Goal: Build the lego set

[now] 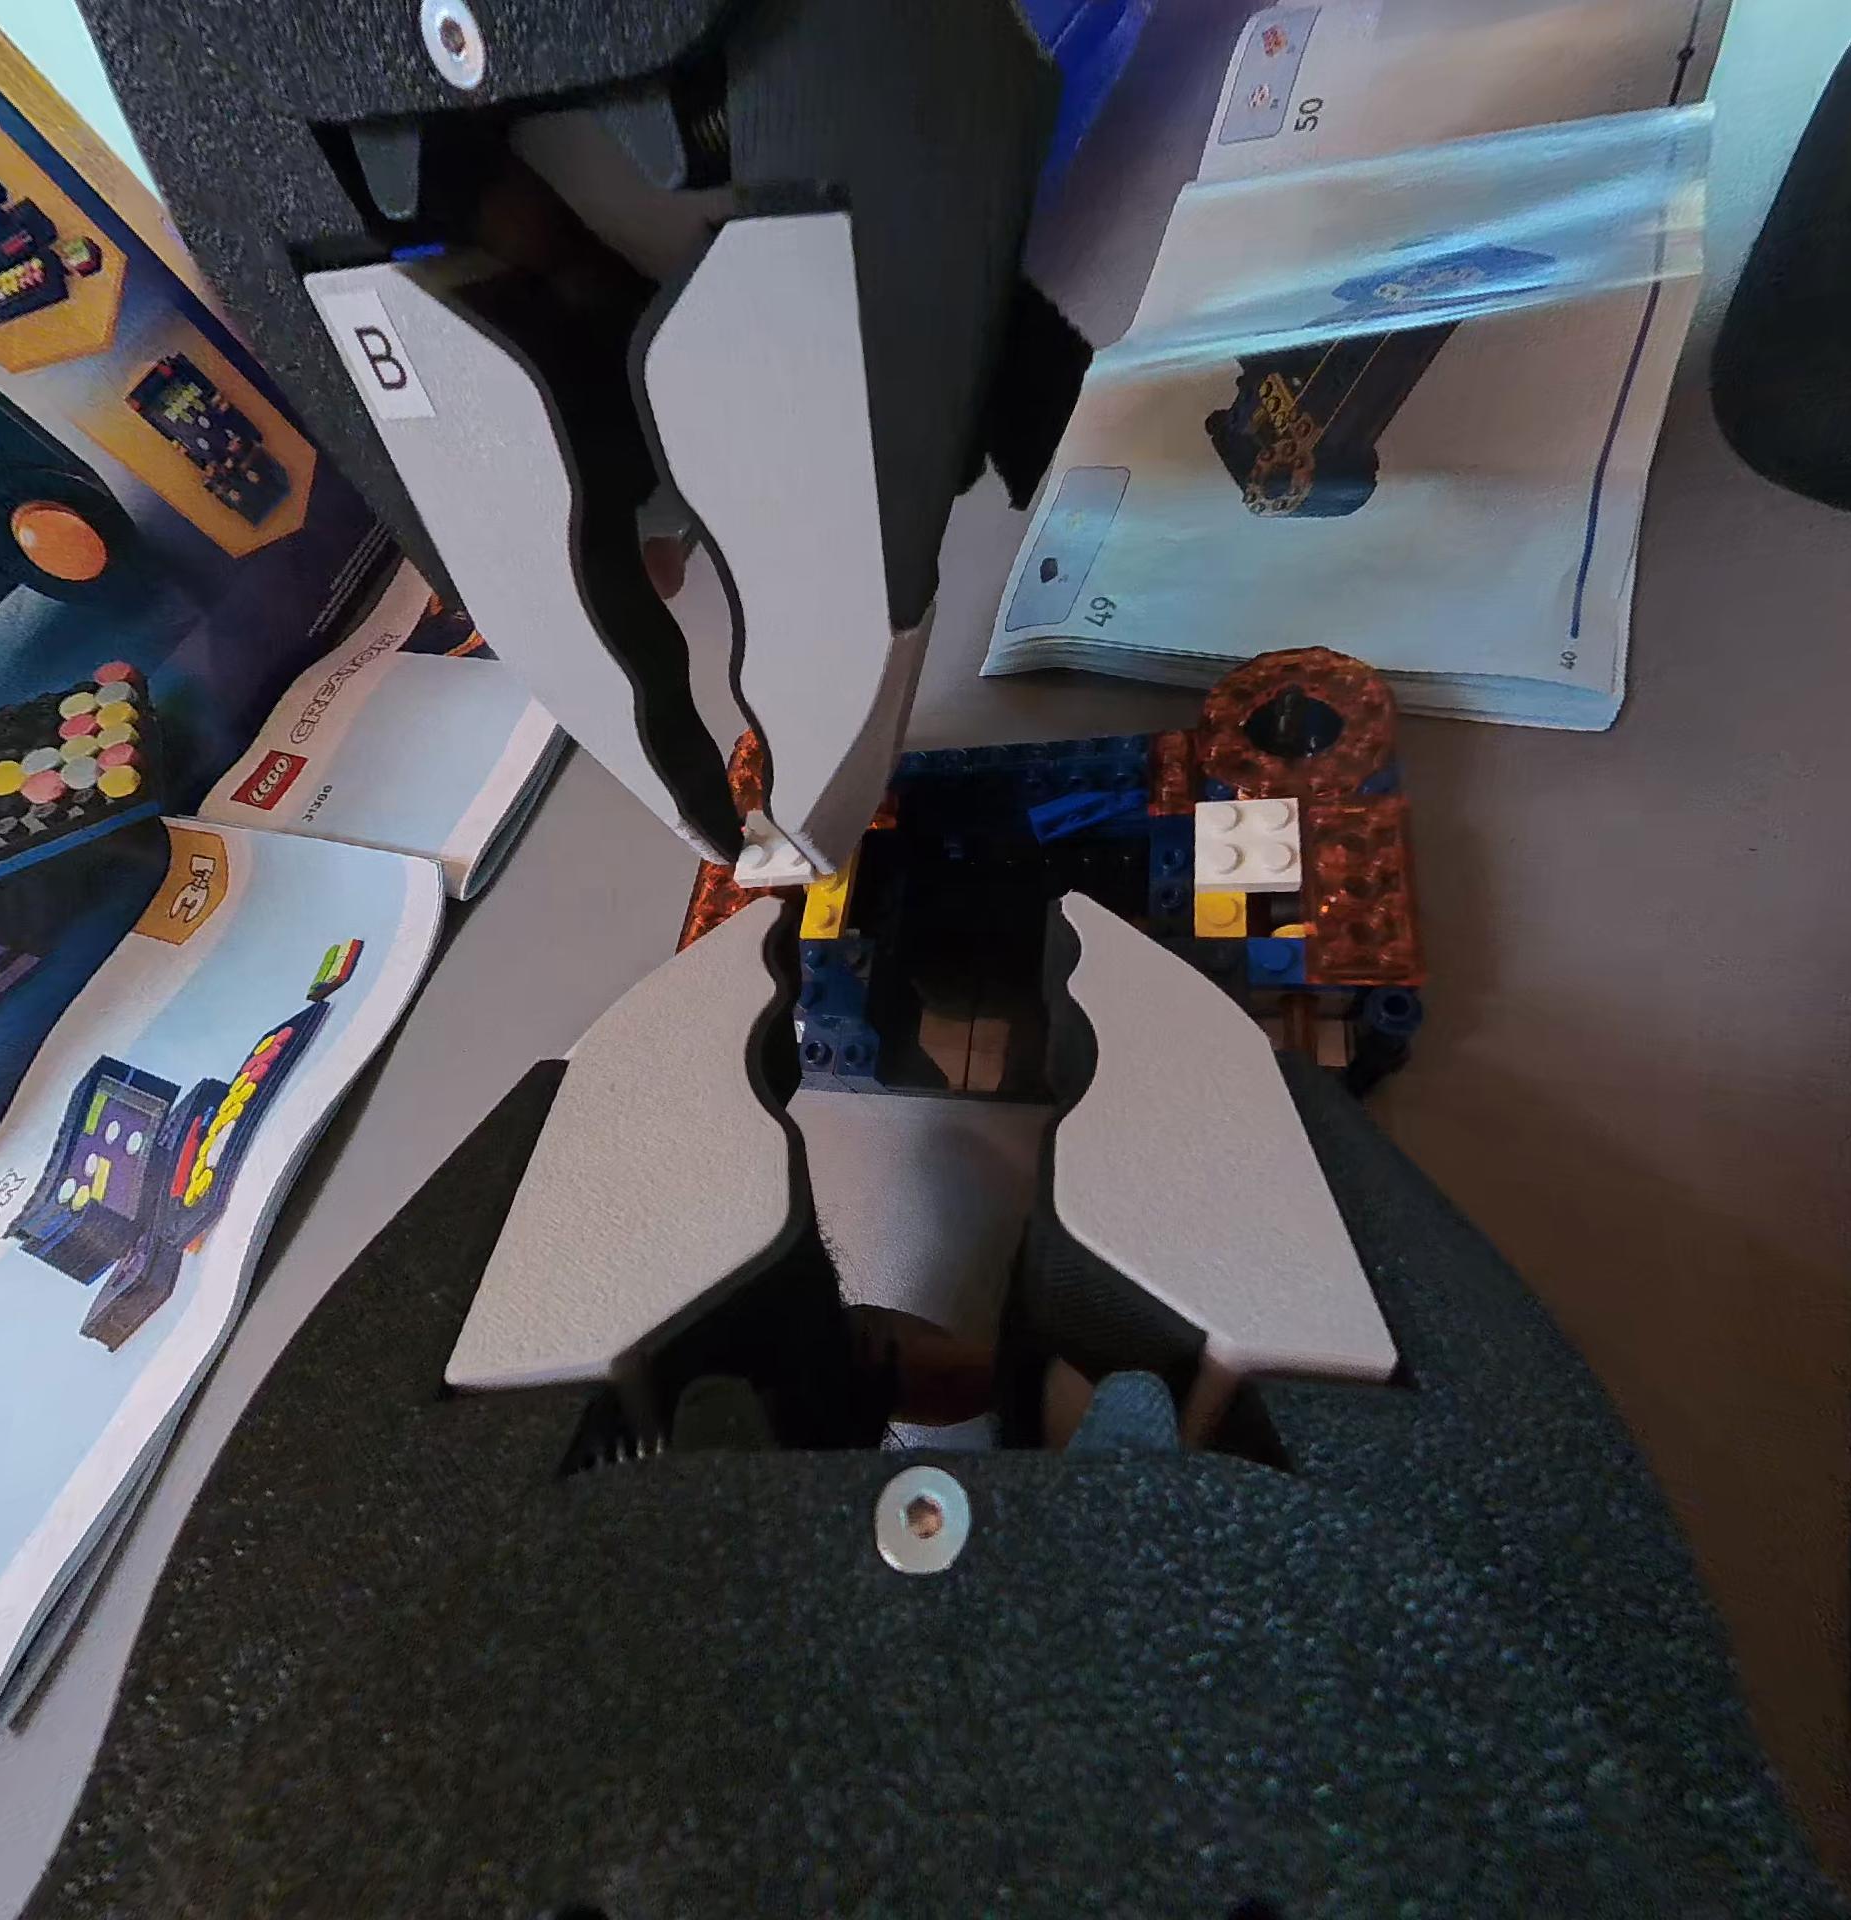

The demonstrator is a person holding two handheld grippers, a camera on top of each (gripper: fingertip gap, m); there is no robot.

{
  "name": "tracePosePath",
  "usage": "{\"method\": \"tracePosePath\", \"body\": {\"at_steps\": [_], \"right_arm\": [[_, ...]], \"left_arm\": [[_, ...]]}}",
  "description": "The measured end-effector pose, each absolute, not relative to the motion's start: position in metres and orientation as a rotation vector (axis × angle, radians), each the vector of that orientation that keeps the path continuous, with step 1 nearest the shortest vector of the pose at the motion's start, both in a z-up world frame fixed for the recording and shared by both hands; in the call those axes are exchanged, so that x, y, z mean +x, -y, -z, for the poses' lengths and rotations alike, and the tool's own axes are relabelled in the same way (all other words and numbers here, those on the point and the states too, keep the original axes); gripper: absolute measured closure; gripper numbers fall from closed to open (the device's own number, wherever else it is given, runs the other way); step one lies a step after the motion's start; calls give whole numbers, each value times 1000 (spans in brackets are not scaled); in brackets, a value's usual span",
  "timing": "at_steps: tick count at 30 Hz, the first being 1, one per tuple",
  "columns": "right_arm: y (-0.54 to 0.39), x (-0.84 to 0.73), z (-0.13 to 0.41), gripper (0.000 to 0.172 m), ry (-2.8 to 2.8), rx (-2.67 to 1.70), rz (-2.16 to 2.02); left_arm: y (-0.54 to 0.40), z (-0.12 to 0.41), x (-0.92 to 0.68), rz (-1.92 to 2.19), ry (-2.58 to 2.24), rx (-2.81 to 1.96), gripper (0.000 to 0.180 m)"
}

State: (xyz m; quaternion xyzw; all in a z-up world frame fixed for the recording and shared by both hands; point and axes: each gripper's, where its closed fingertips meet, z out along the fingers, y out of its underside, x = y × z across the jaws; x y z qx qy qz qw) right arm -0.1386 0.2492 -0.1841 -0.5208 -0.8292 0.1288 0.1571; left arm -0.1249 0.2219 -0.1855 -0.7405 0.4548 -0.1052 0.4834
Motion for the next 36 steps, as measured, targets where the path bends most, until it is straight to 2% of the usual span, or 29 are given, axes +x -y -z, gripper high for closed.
{"method": "tracePosePath", "body": {"at_steps": [1, 32, 34, 36], "right_arm": [[-248, -139, 184, 156, 2377, -1492, -372], [-248, -134, 183, 151, 2342, -1515, -370], [-248, -132, 178, 157, 2326, -1525, -420], [-252, -132, 173, 172, 2278, -1530, -476]], "left_arm": [[-222, 185, -125, 256, -1110, -1803, 136], [-221, 186, -125, 238, -1121, -1796, 140], [-221, 186, -125, 238, -1121, -1796, 140], [-221, 186, -125, 238, -1120, -1797, 140]]}}
